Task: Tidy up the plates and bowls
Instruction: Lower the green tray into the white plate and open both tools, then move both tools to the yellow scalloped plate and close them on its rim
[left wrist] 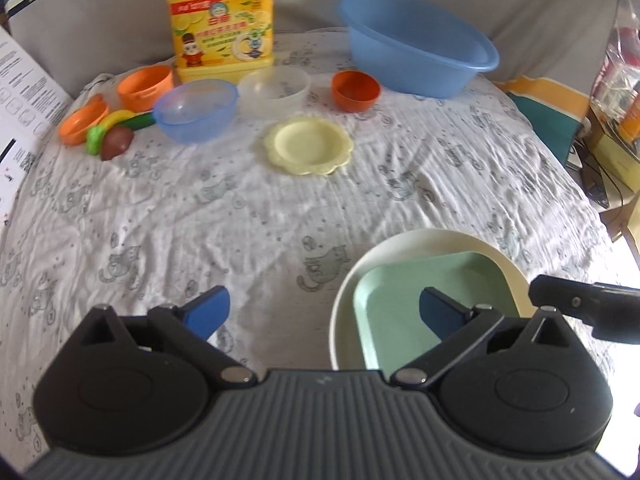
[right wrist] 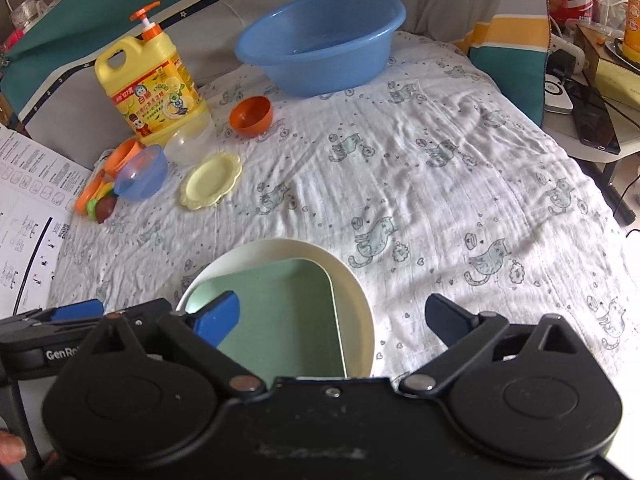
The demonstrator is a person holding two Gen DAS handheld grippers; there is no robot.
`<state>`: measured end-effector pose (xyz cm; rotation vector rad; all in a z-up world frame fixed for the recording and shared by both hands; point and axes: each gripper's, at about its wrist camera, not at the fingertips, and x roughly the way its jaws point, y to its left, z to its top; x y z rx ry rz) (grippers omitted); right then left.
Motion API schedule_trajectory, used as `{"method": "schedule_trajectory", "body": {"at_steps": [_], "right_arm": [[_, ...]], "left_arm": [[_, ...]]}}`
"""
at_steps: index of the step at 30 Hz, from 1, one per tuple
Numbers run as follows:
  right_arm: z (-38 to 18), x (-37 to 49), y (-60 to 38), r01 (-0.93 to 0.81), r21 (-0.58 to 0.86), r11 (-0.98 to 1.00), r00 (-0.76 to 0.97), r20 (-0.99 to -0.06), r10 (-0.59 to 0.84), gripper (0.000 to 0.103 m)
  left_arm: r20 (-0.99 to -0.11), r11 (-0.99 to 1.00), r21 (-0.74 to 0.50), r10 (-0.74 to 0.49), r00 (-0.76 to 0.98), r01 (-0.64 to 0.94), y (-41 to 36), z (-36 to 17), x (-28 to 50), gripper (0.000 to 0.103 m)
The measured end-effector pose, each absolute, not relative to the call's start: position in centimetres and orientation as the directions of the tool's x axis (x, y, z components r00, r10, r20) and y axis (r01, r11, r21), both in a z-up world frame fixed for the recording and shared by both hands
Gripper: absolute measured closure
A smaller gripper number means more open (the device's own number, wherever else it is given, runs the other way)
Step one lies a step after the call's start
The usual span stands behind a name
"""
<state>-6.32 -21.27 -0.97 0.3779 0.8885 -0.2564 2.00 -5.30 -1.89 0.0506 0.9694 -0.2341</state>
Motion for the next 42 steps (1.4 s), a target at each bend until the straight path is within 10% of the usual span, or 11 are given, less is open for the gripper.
{"method": "schedule_trajectory", "body": {"at_steps": [42], "right_arm": [[-3.4,10.1,-16.2,0.248,0.107,0.963,0.553,-0.832,-0.05,0.0]], "left_arm": [[-0.8,0.987,-0.14,-0.159,0.579,0.078,0.4,-5.2,13.1,0.0]]}}
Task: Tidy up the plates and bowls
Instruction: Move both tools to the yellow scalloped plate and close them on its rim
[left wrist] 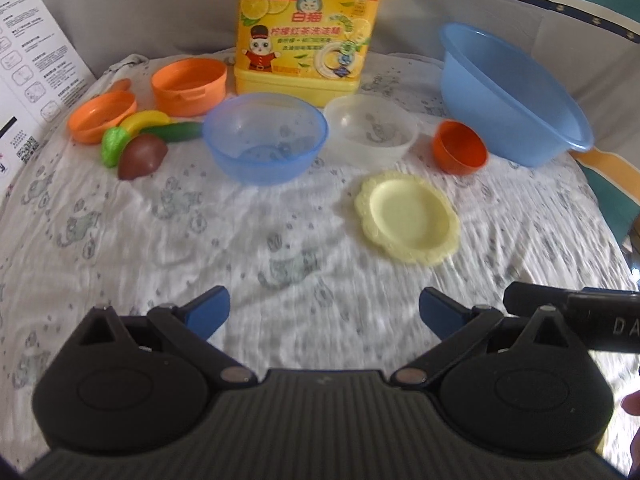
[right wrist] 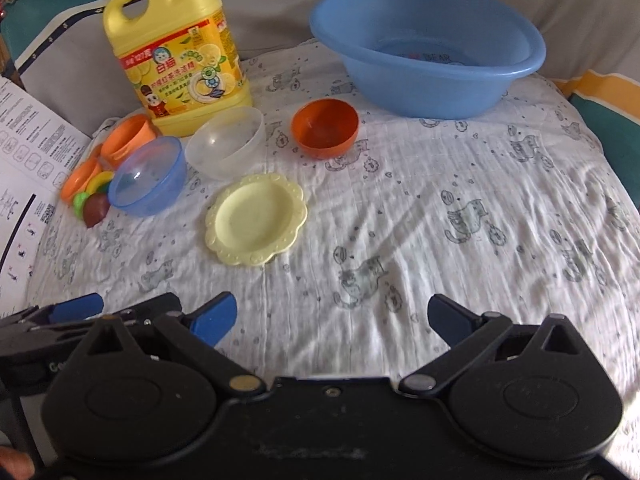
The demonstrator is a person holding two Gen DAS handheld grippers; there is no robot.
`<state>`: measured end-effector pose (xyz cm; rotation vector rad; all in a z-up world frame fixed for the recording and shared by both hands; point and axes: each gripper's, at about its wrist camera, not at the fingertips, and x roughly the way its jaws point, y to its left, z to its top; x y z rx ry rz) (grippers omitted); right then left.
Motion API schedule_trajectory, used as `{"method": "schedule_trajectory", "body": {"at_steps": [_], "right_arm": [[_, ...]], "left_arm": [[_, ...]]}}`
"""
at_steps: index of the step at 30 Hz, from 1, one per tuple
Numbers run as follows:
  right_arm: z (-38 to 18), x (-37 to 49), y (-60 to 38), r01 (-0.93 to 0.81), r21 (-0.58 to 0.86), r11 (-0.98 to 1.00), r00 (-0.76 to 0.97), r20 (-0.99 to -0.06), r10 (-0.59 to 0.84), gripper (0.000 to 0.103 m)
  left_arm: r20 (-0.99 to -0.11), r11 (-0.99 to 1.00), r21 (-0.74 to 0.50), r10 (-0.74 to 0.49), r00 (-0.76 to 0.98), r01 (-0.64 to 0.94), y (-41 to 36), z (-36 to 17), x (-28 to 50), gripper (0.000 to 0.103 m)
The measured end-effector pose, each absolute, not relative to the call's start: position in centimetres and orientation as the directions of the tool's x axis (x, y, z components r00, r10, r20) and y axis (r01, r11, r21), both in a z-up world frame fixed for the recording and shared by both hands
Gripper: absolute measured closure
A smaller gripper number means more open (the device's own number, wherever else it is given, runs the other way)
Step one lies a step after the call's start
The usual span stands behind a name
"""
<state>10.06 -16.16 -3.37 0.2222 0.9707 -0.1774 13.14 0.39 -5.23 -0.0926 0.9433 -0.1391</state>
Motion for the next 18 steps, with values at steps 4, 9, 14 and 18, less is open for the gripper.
{"method": "schedule_trajectory", "body": {"at_steps": [4,9,14,18], "right_arm": [[-4.0,12.2,-17.0,0.264,0.141,0.954,0.543,-0.839,-0.027,0.001],[-4.6,14.5,-18.4,0.287,0.187,0.94,0.558,-0.83,-0.005,0.016],[-5.4,17.1,-18.4,0.268,0.224,0.937,0.563,-0.826,0.037,0.033],[-6.5,18.9,-18.4,0.262,0.245,0.933,0.555,-0.83,0.062,0.054]], "left_arm": [[-0.797,0.983,-0.174,-0.176,0.578,0.059,1.1,-5.6,14.5,0.0],[-0.786,0.98,-0.193,-0.188,0.589,0.055,1.5,-6.0,15.6,0.003],[-0.789,0.972,-0.23,-0.219,0.575,0.055,1.1,-6.6,16.9,0.016],[-0.786,0.966,-0.244,-0.251,0.565,0.09,-0.2,-6.9,17.7,0.029]]}}
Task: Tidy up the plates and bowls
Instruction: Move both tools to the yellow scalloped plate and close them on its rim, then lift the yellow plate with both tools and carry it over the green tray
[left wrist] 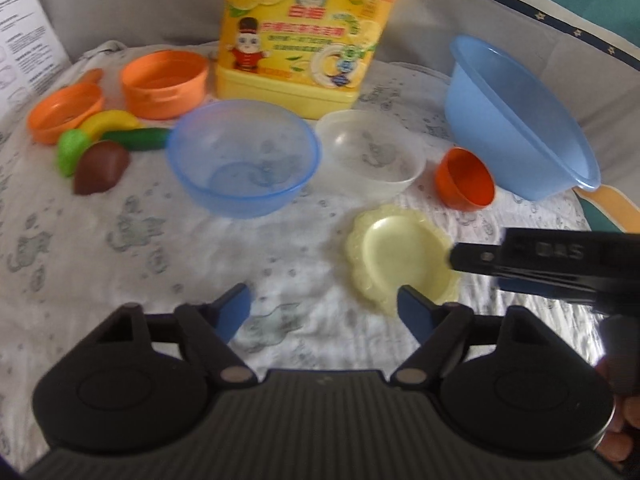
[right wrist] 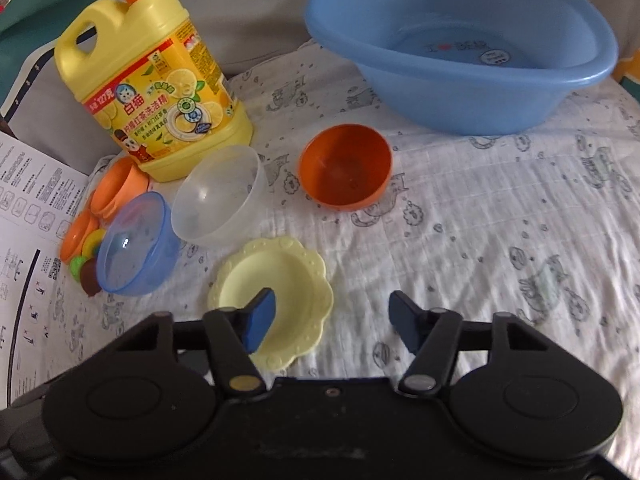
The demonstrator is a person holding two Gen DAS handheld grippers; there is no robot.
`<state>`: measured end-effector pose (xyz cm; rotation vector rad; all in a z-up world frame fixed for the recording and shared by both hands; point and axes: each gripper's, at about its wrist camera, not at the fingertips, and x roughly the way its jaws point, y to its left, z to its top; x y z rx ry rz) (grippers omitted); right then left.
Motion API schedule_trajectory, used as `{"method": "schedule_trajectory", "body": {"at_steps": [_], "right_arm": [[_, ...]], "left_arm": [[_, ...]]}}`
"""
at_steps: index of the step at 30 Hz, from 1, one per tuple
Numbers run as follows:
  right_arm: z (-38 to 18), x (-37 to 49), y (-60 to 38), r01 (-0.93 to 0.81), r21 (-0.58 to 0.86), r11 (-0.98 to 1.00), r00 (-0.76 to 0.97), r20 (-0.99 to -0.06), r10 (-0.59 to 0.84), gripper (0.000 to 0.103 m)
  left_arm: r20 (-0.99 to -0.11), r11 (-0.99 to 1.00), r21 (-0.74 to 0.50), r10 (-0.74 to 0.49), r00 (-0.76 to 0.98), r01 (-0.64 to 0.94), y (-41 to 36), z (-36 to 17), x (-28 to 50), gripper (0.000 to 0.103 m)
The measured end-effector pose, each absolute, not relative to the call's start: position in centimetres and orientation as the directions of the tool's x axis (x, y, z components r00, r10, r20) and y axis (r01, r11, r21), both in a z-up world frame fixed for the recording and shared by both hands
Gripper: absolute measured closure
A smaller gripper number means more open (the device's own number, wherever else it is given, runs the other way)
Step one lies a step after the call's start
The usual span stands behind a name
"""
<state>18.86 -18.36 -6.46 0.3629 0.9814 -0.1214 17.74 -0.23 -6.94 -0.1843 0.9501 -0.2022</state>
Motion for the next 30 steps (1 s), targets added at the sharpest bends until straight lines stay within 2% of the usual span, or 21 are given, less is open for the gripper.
{"method": "schedule_trajectory", "body": {"at_steps": [3,9,10,11,15,21,30], "right_arm": [[-7.2,20.0,-18.7,0.27,0.25,0.93,0.547,-0.835,0.065,0.067],[-7.6,20.7,-18.6,0.243,0.264,0.933,0.563,-0.822,0.086,0.07],[-7.5,20.7,-18.4,0.231,0.271,0.934,0.564,-0.82,0.099,0.073],[-7.6,20.8,-18.2,0.22,0.277,0.935,0.561,-0.82,0.111,0.078],[-7.6,20.8,-17.6,0.202,0.25,0.947,0.57,-0.816,0.094,0.079],[-7.3,21.0,-16.3,0.197,0.186,0.963,0.575,-0.817,0.04,0.078],[-6.5,19.6,-15.3,0.206,0.231,0.951,0.549,-0.831,0.083,0.078]], "left_arm": [[-0.786,0.959,-0.257,-0.279,0.552,0.119,-1.4,-7.2,18.5,0.039],[-0.786,0.953,-0.261,-0.301,0.54,0.151,-3.2,-7.9,19.6,0.044],[-0.786,0.95,-0.268,-0.313,0.534,0.162,-3.4,-7.9,19.7,0.055],[-0.787,0.946,-0.276,-0.324,0.525,0.17,-3.5,-8.0,19.8,0.061],[-0.789,0.956,-0.231,-0.293,0.54,0.181,-3.7,-8.1,19.4,0.072],[-0.791,0.958,-0.223,-0.285,0.542,0.18,-3.7,-8.0,19.4,0.074],[-0.8,0.963,-0.223,-0.269,0.536,0.15,-1.6,-7.5,17.4,0.077]]}}
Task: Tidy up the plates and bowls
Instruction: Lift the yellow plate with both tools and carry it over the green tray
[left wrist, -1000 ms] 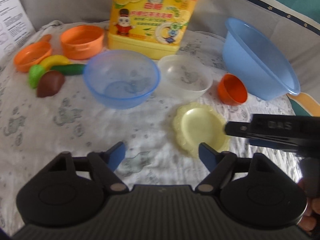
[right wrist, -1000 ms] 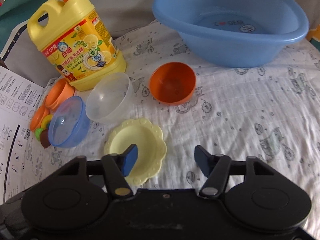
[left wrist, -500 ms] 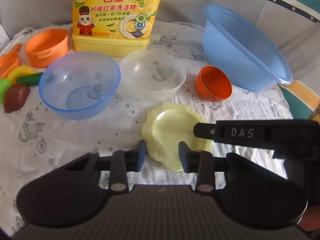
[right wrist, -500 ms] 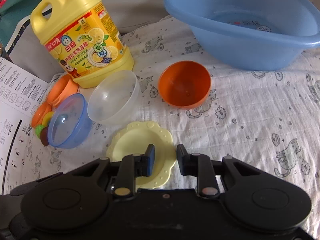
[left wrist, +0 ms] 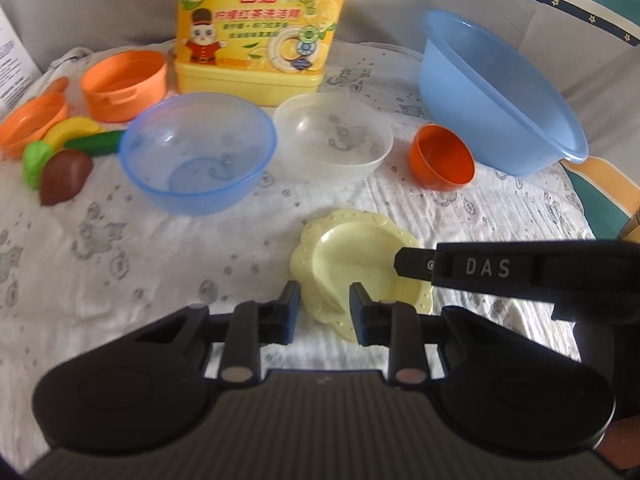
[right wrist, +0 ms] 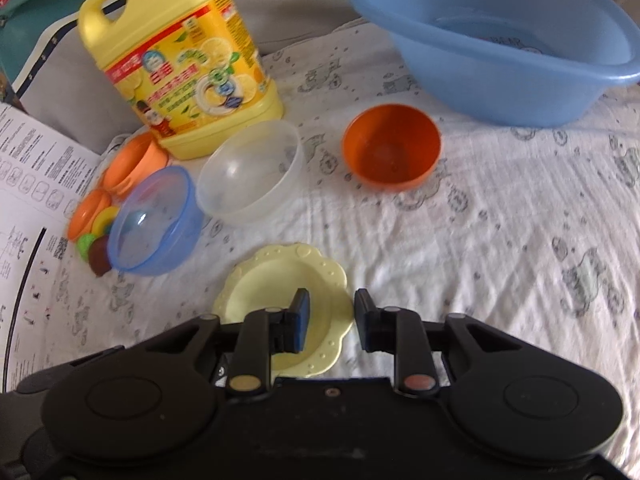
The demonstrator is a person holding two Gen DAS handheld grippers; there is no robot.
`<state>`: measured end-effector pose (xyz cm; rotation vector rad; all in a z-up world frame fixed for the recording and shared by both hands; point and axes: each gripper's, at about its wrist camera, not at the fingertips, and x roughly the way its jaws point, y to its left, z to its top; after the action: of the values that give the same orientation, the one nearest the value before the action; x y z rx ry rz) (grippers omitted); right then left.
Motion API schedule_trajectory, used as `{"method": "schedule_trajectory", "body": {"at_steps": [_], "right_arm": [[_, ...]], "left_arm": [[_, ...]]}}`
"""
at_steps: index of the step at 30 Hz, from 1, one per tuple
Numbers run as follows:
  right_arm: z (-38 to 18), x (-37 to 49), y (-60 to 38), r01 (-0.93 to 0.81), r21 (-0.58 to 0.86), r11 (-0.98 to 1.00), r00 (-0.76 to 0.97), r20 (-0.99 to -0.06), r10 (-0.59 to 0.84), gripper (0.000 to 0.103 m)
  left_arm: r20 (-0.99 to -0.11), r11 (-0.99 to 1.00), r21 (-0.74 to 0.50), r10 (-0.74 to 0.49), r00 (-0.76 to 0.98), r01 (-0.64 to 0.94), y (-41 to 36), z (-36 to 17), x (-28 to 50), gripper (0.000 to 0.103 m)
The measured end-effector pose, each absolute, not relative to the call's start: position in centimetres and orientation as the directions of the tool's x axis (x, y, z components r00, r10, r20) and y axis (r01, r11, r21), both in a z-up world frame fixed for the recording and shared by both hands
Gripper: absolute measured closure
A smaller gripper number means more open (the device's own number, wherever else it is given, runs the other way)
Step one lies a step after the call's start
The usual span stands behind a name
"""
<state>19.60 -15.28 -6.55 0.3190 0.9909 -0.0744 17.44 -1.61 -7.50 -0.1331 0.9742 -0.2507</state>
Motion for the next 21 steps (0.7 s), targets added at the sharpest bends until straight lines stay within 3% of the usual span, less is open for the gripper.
{"method": "schedule_trajectory", "body": {"at_steps": [21], "right_arm": [[-2.6,12.7,-12.3,0.177,0.264,0.948,0.567,-0.815,0.121,0.078]], "left_arm": [[-0.787,0.969,-0.209,-0.248,0.565,0.133,0.6,-3.5,10.8,0.077]]}}
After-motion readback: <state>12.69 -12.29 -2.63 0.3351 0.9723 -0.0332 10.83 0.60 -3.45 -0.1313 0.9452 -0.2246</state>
